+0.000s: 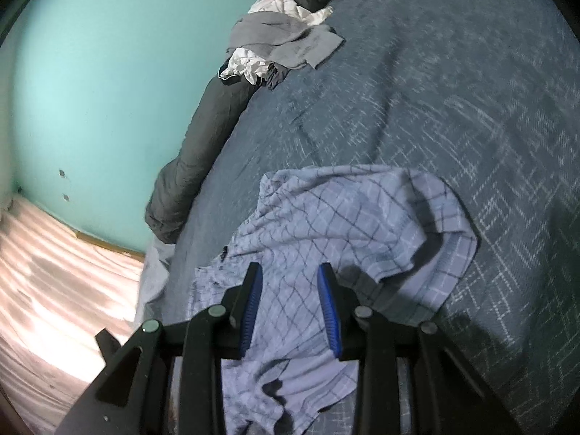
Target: Fold clothes
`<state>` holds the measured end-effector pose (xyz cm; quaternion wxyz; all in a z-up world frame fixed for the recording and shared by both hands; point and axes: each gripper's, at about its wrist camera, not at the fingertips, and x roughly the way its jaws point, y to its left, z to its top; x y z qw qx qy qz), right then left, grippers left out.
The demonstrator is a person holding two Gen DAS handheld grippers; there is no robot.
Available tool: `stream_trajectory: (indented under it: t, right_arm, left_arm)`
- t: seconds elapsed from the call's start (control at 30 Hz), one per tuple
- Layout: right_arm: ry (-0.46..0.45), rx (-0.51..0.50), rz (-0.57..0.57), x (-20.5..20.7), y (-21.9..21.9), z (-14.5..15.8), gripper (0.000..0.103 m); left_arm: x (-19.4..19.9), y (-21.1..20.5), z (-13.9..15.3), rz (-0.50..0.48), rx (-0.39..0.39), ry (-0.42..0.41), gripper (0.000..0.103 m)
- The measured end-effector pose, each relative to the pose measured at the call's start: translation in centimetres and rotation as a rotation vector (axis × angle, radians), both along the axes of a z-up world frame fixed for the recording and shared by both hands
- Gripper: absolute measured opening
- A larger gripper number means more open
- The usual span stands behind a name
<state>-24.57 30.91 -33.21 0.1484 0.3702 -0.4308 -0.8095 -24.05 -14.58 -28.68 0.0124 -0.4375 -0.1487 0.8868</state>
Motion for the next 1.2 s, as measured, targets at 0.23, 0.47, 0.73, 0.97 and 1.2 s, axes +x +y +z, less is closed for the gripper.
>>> stream_trajectory:
  t: [0.23, 0.47, 0.73, 0.97, 1.2]
  right_arm:
    - [-0.007, 0.082, 0.038, -0.3, -1.1, 0.8, 0.031]
    - [0.006, 0.243, 0.117, -4.2, -2.2, 4.0, 0.046]
    - [-0.064, 0.459, 0.309, -12.8, -5.2, 4.5, 0.046]
    - [-0.098, 0.647, 0.466, -18.3, -8.1, 4.4, 0.046]
    - [-0.077, 0.725, 0.547, -19.3, -10.0, 3.6, 0.007]
  left_arm:
    - [1.1, 0.7, 0.0, -0.035, 0.041, 0.003, 0.072]
    - [1.4, 1.0, 0.2, -0.070, 0.022, 0.013, 0.072]
    - [1.3, -0.4, 0.6, -0.041, 0.053, 0.022, 0.072]
    - [0.9, -0.5, 0.0, -0.043, 0.059, 0.006, 0.073]
    - [0.9, -1.0, -0.1, -0.032, 0.078, 0.006, 0.073]
